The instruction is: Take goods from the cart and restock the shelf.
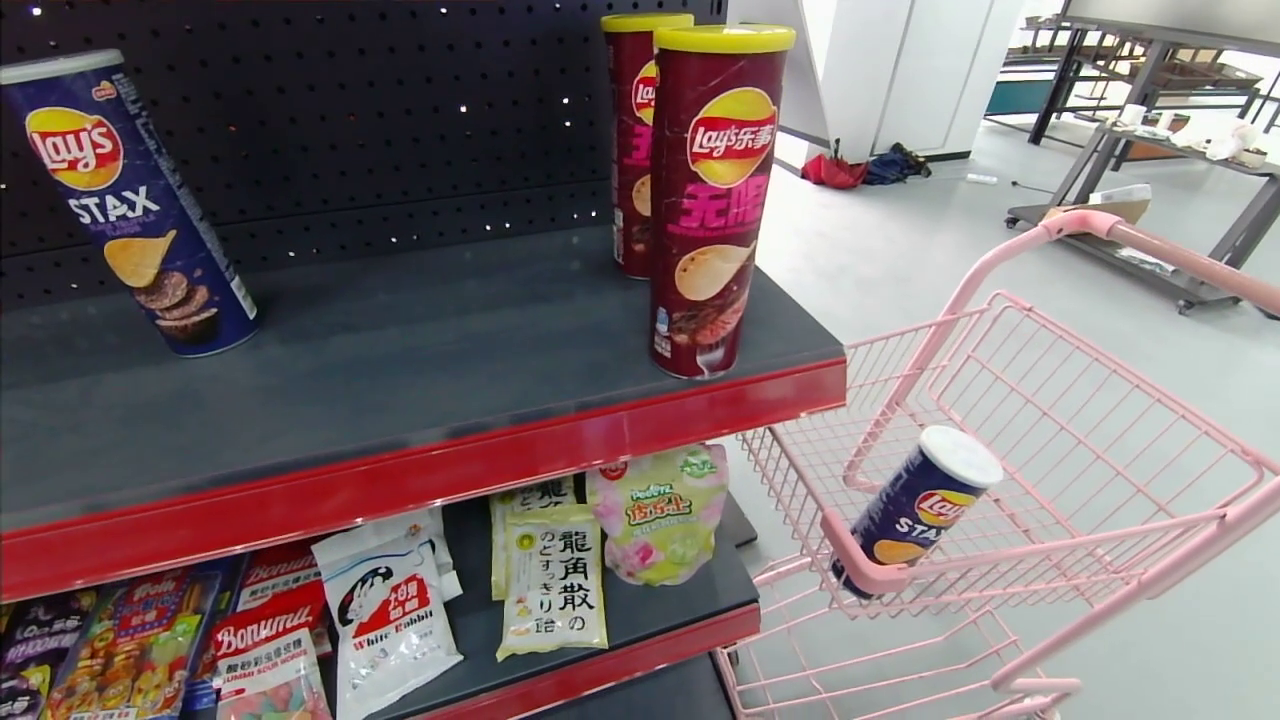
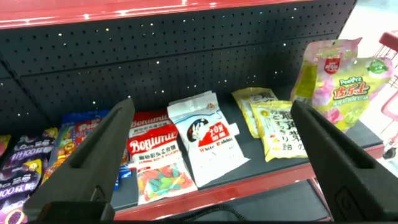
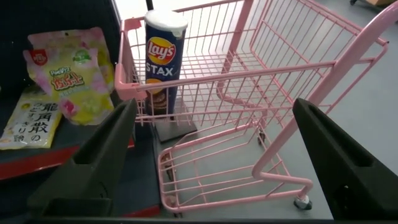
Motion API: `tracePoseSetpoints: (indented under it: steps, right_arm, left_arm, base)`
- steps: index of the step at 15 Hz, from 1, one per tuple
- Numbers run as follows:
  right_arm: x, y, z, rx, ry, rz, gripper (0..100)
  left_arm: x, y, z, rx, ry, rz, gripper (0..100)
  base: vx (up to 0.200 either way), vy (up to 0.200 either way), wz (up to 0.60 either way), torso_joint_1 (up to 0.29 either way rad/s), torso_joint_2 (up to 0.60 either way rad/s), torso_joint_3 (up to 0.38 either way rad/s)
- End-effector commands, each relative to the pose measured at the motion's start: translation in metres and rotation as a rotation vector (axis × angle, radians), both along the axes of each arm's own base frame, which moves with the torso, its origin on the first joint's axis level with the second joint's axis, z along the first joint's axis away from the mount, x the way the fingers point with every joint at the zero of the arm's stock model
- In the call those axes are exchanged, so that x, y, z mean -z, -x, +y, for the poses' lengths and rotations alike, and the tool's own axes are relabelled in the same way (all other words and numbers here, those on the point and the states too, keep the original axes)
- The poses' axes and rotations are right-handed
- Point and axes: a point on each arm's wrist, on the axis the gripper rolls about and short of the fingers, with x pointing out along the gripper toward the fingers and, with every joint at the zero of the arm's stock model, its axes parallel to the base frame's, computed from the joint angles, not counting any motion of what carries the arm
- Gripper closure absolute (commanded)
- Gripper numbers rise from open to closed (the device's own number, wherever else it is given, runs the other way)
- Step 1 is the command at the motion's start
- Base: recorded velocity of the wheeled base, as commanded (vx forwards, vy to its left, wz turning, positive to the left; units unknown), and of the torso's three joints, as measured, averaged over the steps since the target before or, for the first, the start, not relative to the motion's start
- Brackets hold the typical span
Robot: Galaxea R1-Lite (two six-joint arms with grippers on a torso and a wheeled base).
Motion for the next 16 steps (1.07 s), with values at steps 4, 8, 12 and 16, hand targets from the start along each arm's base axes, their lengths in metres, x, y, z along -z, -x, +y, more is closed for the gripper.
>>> tracePoseSetpoints:
  steps: [4, 8, 12, 16]
  right_arm:
    - [-0.099, -0.015, 0.002, -0.09, -0.102, -0.021, 0]
    - [-0.106, -0.1, 0.006, -0.148, -0.116, 0.241, 0]
    - [-0.047, -0.169, 0.018, -0.188, -0.159, 0.378, 0]
    - [-0.012, -0.222, 0.024, -0.18, -0.189, 0.398, 0]
  left_arm:
    - [0.0, 0.0, 0.0, 0.0, 0.0, 0.0, 0]
    - [0.0, 0.0, 0.0, 0.0, 0.002, 0.0, 0]
    - [0.0, 0.0, 0.0, 0.0, 0.0, 0.0, 0]
    - [0.0, 0.0, 0.0, 0.0, 0.0, 0.0, 0]
  base:
    - [0.0, 0.0, 0.0, 0.0, 0.0, 0.0]
    - [0.0, 0.0, 0.0, 0.0, 0.0, 0.0]
    - [0.0, 0.0, 0.0, 0.0, 0.0, 0.0]
    - [0.0, 0.0, 0.0, 0.0, 0.0, 0.0]
